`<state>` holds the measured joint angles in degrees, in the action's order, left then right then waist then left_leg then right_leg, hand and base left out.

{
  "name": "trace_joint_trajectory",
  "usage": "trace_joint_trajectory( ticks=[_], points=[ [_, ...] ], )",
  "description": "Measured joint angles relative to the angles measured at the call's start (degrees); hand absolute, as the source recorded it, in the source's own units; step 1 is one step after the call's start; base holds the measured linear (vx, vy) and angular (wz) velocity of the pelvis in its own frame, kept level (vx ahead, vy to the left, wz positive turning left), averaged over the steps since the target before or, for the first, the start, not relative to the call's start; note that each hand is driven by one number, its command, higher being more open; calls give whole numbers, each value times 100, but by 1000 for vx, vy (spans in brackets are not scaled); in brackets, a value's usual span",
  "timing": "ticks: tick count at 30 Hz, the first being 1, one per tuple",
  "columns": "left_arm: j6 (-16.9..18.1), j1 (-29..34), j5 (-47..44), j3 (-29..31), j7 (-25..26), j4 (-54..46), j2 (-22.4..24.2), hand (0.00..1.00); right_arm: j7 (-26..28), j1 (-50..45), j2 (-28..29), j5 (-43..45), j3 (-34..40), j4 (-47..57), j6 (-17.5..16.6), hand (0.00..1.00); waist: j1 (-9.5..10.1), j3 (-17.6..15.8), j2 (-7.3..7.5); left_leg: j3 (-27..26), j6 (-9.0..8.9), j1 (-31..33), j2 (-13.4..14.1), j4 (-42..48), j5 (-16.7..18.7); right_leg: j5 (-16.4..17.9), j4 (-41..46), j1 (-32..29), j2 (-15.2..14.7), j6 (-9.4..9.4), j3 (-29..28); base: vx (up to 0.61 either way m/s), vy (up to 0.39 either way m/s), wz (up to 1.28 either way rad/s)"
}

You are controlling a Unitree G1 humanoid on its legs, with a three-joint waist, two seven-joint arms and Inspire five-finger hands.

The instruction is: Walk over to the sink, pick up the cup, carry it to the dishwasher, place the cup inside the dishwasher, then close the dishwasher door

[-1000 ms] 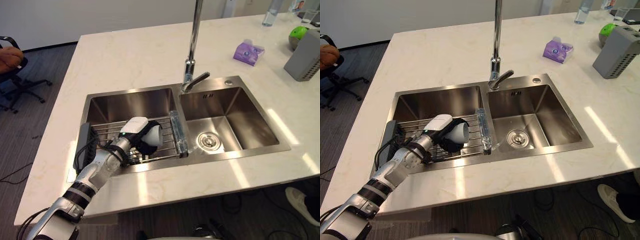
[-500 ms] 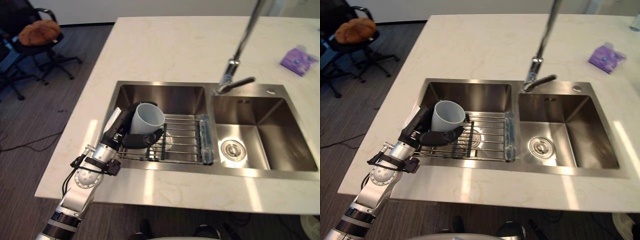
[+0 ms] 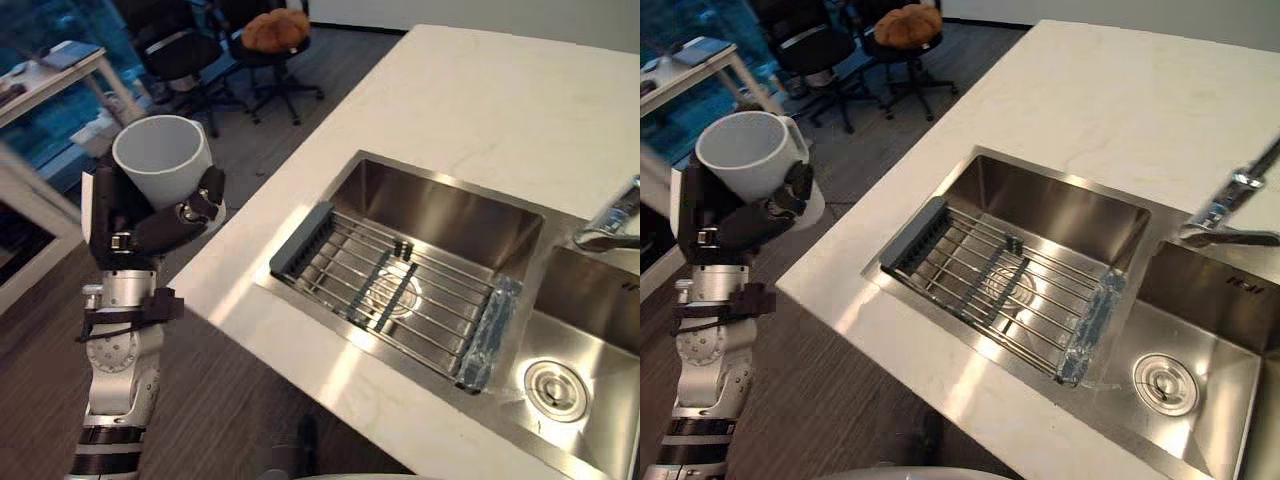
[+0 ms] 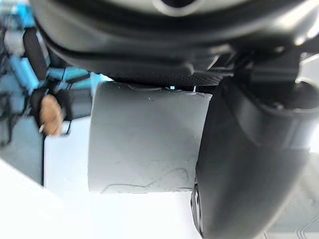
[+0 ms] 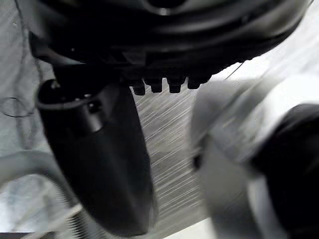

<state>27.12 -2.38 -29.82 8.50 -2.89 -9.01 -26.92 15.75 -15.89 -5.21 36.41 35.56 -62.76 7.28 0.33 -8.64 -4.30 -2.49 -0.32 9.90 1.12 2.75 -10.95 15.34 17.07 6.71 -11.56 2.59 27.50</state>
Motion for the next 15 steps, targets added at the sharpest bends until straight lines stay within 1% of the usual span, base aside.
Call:
trace_joint_trajectory(
  ticks=[1,2,3,4,5,6,7,8,9,10,11,12,13,14,15],
  points=[
    [44,21,-2,26,-23,-126,24,0,-38,-37,-3,-5,7,-13,-8,100,83,-20,30,-359,164,178,47,246,376,50,-31,-56,-12,-49,161,-96,25,74],
    [44,17,-4,26,-30,-162,31,0,-61,-32,-9,-5,6,-26,-10,100,122,-1,2,-592,316,276,81,548,640,56,-47,-71,-29,-38,261,-48,45,59],
    [40,9,1,26,-68,-197,30,0,-74,-15,-113,-14,6,-24,-12,100,133,5,3,-1030,548,351,130,992,931,63,14,-81,-121,-25,487,-9,59,53],
    [24,-1,11,26,-85,-201,30,0,-72,-14,-158,-34,5,-15,-17,100,123,31,-32,-1256,609,332,127,991,918,67,107,-83,-158,-16,596,-22,116,101],
    [-76,-73,47,14,-109,-203,11,0,-72,-9,-215,-61,22,-26,-82,100,10,80,-106,-1433,611,327,-57,897,678,93,349,-81,-213,-18,817,-62,144,146],
    [-123,-135,41,9,-108,-209,18,0,-45,-1,-223,-70,40,-112,-163,100,-80,116,-147,-1248,673,356,-209,592,407,298,171,-161,-64,-251,840,-142,128,174],
    [-130,-168,13,17,-105,-207,54,0,-29,-3,-202,-67,46,-193,-221,100,-145,158,-130,-1019,589,322,-393,169,95,286,-150,-182,96,-298,874,-142,138,220],
    [-191,-205,-13,17,-110,-223,244,0,-26,-53,-191,-53,60,-296,-332,100,-267,240,-174,-1436,810,237,-377,-187,303,53,-336,-59,23,142,1378,-104,123,209],
    [-204,-199,-98,-21,-99,-202,255,0,-93,-20,-204,-46,31,-320,-387,100,-272,225,-218,-2765,802,245,-20,394,1011,56,-63,-58,-187,226,1735,-28,150,199],
    [-246,-198,-112,-33,-106,-193,257,0,-87,-34,-207,-34,24,-318,-411,100,-268,183,-156,-3331,857,197,189,726,1188,57,90,-28,-326,226,1908,55,150,155],
    [-294,-197,-112,-95,-104,-194,260,0,-89,-92,-236,-11,1,-311,-471,100,-276,166,-154,-4032,739,-18,517,1024,1337,60,413,127,-548,223,2214,81,187,142],
    [-303,-197,-105,-178,-93,-233,252,0,-96,-137,-273,-12,-9,-297,-571,100,-264,181,-170,-4074,648,-133,330,963,1343,67,708,255,-780,210,2423,84,213,135],
    [-321,-201,-103,-197,-92,-292,237,0,-95,-160,-274,-25,-5,-268,-627,100,-268,177,-154,-4017,665,-184,188,882,1357,67,806,329,-906,206,2513,29,264,122],
    [-346,-198,-97,-202,-83,-443,225,0,-91,-165,-224,-88,-5,-205,-705,100,-249,188,-101,-3730,646,-226,-111,710,1380,108,915,437,-1090,140,2612,20,290,123],
    [-357,-198,-77,-205,-81,-552,226,0,-96,-132,-194,-197,-12,-138,-724,100,-231,192,-94,-3514,662,-216,-339,603,1469,134,988,497,-1179,92,2629,30,273,116]
  ],
)
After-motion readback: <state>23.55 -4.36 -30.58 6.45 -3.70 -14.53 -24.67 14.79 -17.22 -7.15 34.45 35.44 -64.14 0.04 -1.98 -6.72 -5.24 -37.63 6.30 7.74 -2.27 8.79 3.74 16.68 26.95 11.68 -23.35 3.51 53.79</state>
